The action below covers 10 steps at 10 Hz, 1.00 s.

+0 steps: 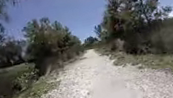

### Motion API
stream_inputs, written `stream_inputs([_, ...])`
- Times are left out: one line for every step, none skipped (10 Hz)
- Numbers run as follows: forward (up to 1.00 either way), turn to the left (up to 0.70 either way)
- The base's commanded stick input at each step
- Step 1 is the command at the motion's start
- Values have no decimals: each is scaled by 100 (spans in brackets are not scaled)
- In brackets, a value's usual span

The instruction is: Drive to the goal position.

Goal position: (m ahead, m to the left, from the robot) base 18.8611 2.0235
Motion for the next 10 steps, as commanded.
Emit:
stream_inputs([50, 0])
stream_inputs([50, 0])
stream_inputs([50, 0])
stream_inputs([50, 0])
stream_inputs([50, 0])
stream_inputs([50, 0])
stream_inputs([50, 0])
stream_inputs([50, 0])
stream_inputs([50, 0])
stream_inputs([50, 0])
